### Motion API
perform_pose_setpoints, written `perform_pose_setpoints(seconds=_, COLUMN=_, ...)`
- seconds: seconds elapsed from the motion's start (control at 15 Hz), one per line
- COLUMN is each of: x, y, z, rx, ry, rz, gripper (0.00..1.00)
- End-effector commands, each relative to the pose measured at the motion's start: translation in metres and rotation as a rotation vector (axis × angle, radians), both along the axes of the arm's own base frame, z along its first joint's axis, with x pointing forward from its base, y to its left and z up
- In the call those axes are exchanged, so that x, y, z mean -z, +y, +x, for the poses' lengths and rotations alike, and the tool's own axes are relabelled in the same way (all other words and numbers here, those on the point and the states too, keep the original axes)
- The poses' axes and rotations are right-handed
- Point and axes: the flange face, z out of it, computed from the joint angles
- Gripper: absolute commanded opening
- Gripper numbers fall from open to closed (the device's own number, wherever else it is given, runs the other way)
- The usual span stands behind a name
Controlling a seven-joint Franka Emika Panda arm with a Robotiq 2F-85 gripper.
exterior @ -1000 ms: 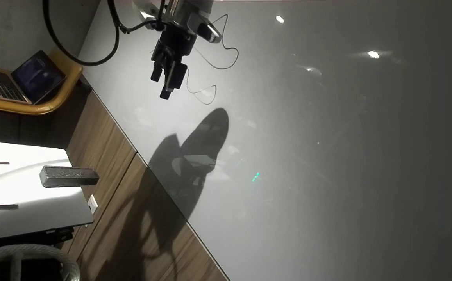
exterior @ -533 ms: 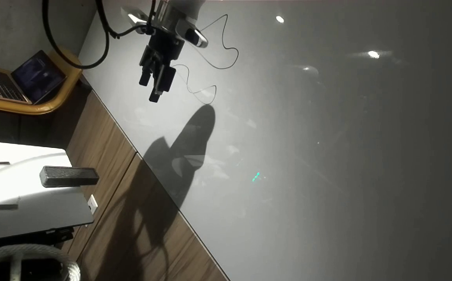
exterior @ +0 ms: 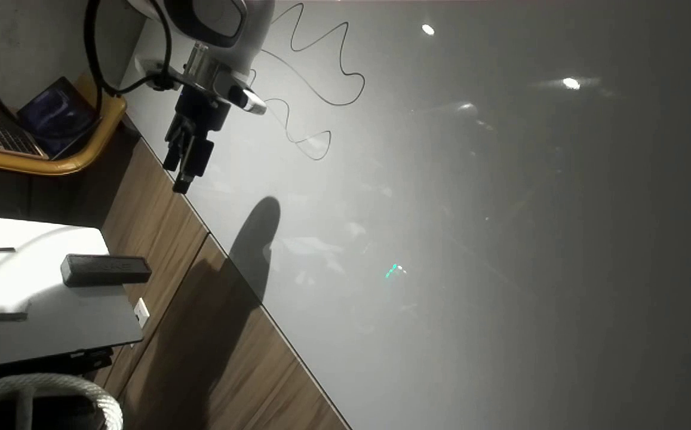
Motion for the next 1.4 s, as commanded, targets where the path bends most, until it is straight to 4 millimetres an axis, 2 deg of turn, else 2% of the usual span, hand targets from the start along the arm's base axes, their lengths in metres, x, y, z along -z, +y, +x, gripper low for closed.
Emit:
perform_pose_setpoints(seconds=0.0, x=0.029, y=-0.012, z=-0.016, rx=0.014, ry=-0.013, rz=0.027, gripper=1.0)
perform_pose_setpoints(seconds=0.33, x=0.08, y=-0.017, z=-0.041, rx=-0.066, ry=0.006, rz=0.045, gripper=1.0)
perform_pose_setpoints(seconds=0.53, x=0.102, y=-0.02, z=-0.046, rx=-0.12, ry=0.028, rz=0.046, gripper=1.0)
perform_pose_setpoints(seconds=1.13, x=0.143, y=-0.028, z=-0.025, rx=-0.102, ry=0.091, rz=0.095, gripper=1.0)
perform_pose_setpoints(seconds=1.33, x=0.153, y=-0.024, z=-0.024, rx=-0.088, ry=0.095, rz=0.105, gripper=1.0)
